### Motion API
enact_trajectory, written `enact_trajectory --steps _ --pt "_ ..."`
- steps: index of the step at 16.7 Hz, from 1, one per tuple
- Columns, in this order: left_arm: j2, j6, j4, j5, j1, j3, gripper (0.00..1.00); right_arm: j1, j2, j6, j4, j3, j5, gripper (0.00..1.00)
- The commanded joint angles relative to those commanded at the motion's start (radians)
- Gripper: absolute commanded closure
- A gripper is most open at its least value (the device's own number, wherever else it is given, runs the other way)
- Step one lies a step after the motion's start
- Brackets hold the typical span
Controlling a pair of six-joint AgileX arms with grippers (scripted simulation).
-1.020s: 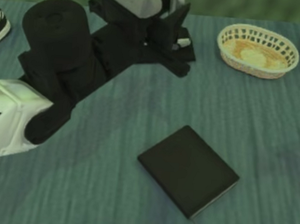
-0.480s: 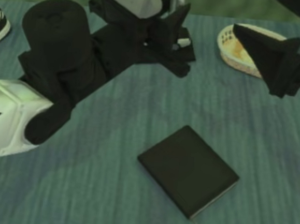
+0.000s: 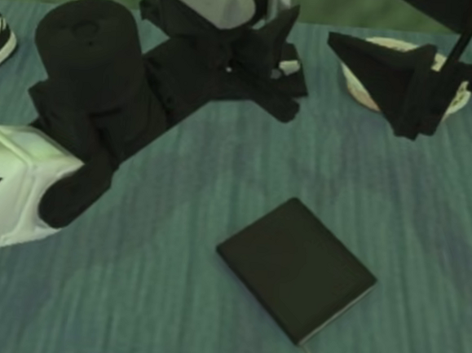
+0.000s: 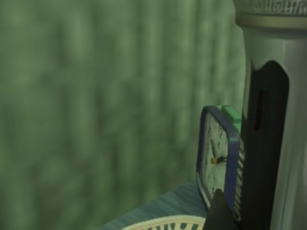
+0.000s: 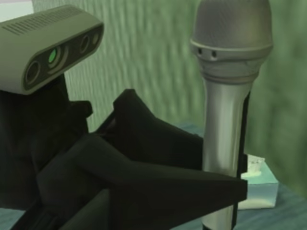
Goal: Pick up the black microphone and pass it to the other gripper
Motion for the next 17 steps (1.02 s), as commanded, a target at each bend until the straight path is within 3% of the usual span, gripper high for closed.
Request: enact_trajectory --steps 4,12,17 --pt "0.0 0.0 0.0 0.0 0.0 0.0 1.0 0.019 0.037 0.002 0.007 0.031 0.022 0.0" --pt "0.0 0.0 0.0 0.0 0.0 0.0 1.0 0.176 0.311 0.009 0.055 0.258 0.18 0.0" --pt "0.0 0.0 0.0 0.0 0.0 0.0 1.0 0.184 0.324 0.01 0.057 0.269 0.189 0.0"
